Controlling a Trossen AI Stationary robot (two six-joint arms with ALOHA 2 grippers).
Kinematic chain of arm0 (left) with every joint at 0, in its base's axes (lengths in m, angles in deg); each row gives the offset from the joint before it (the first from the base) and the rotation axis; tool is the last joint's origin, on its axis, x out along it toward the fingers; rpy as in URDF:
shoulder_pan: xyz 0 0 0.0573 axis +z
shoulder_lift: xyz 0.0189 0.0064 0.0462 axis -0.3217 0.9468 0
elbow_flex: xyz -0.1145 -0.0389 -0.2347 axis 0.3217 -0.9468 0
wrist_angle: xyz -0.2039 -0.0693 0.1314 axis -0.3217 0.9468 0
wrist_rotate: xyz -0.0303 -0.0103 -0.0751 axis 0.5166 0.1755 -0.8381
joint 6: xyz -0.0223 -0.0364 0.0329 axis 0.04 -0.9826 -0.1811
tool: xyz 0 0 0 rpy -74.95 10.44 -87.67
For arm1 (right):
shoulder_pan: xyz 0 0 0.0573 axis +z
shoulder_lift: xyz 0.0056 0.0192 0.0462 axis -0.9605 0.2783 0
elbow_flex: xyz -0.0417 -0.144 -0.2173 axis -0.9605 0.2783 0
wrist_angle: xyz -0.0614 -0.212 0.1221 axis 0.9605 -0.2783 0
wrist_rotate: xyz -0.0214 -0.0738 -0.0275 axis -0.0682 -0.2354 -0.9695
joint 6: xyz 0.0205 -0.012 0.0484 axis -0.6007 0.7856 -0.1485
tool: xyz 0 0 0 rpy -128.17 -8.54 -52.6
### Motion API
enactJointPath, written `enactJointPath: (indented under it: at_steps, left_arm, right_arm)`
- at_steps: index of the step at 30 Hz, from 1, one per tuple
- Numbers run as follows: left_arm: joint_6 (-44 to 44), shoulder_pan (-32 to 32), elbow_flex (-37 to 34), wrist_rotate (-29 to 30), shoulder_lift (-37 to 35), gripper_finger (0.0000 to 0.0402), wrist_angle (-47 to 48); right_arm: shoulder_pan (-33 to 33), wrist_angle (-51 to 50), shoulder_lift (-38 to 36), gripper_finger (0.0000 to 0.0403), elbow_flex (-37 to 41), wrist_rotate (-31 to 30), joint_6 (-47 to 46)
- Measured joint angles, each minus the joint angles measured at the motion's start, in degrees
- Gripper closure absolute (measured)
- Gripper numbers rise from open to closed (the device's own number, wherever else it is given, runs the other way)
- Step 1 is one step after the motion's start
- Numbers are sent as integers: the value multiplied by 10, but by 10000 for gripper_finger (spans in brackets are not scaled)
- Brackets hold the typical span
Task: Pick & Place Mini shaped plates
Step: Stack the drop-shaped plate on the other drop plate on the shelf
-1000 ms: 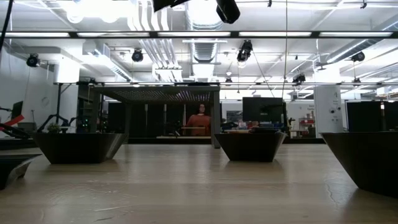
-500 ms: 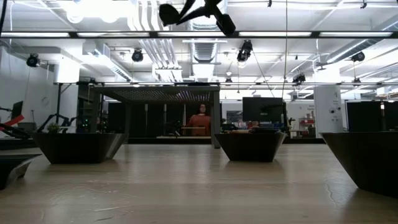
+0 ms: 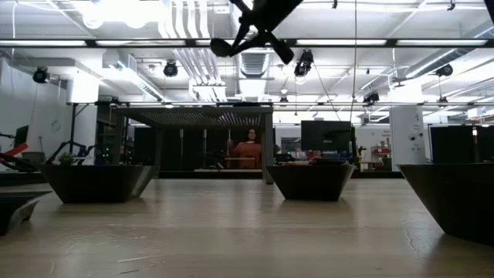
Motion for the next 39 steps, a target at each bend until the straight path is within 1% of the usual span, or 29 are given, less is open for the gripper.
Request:
enactJointPath:
  at_steps: [3,5,7,9,12,15,21,24,26,29,35,39]
  left_arm:
    - [-11,7,-12,-42,-20,270,-21]
    - [-22,13,-28,-63,-33,270,-42]
    - [-34,18,-50,-80,-51,271,-62]
    - [-46,22,-74,-85,-67,270,-83]
    - [-60,27,-112,-86,-97,271,-112]
    - [-79,35,-154,-89,-130,271,-127]
    - [-145,51,-274,-92,-199,271,-156]
    - [-172,53,-324,-93,-226,271,-198]
    - [-183,53,-346,-93,-241,271,-224]
    - [-185,53,-365,-86,-254,271,-246]
    - [-183,53,-373,-84,-267,271,-245]
    - [-162,52,-373,-83,-268,271,-246]
  right_arm:
    - [-20,8,6,395,0,22,37]
    - [-35,10,13,395,0,49,51]
    - [-46,9,32,395,-8,70,61]
    - [-54,7,48,395,-15,84,68]
    - [-60,7,70,395,-28,84,68]
    - [-62,6,82,395,-43,63,76]
    - [-76,-7,122,394,-93,68,94]
    - [-80,-54,150,394,-133,76,97]
    - [-81,-97,165,394,-162,62,98]
    - [-81,-128,181,394,-188,36,104]
    - [-86,-130,193,394,-216,30,100]
    - [-92,-134,210,394,-224,34,93]
